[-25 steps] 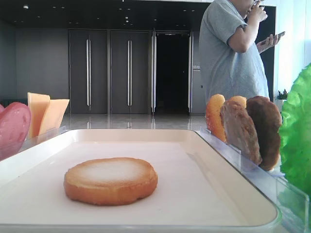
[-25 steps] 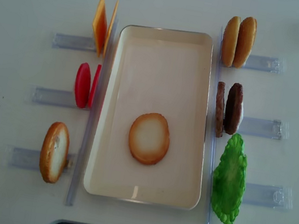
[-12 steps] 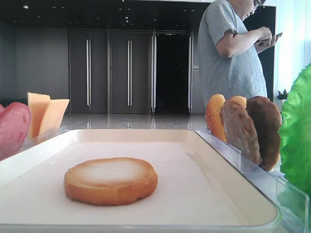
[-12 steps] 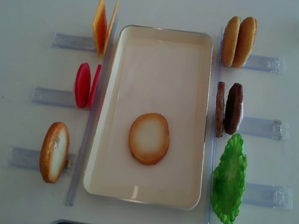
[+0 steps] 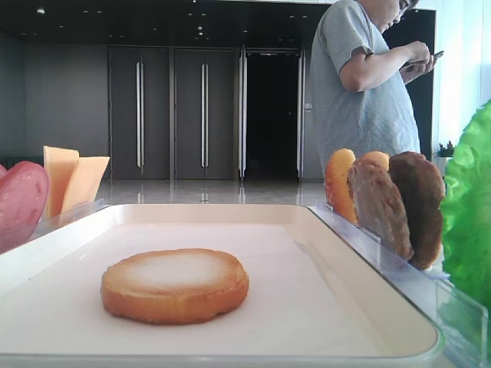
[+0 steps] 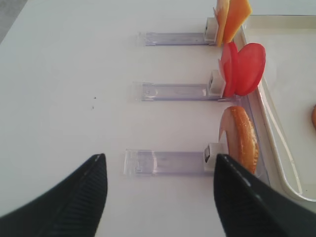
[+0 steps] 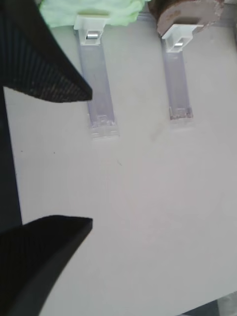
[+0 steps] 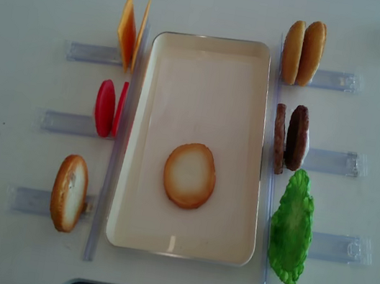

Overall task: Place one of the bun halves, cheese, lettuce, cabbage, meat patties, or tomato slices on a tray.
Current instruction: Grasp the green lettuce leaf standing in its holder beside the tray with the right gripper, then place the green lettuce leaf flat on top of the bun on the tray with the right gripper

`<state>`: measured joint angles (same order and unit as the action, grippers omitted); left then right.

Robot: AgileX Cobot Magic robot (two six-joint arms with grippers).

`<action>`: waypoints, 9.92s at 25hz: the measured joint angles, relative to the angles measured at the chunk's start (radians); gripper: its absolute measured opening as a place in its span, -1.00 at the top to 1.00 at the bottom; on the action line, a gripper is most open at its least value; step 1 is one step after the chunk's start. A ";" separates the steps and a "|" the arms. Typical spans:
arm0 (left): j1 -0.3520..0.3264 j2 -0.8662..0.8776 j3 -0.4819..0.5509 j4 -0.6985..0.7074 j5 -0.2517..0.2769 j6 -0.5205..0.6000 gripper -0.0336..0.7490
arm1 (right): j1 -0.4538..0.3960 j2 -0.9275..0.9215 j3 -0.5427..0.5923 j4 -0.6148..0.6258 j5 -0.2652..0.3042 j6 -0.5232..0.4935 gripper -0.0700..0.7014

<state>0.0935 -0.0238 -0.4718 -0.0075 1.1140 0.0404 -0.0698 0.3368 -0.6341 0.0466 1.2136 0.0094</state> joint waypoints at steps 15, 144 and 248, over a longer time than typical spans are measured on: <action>0.000 0.000 0.000 0.000 0.000 0.000 -0.40 | 0.000 0.663 -0.340 -0.023 0.004 0.080 -0.39; 0.000 0.000 0.000 0.000 0.000 0.000 -0.40 | 0.768 1.042 -0.366 0.027 -0.016 0.411 0.75; 0.000 0.000 0.000 0.000 0.000 0.000 -0.40 | 0.636 1.463 -0.440 1.274 -0.341 -0.747 0.75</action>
<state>0.0935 -0.0238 -0.4718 -0.0075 1.1137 0.0404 0.5662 1.7996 -1.0737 1.3205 0.8726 -0.7375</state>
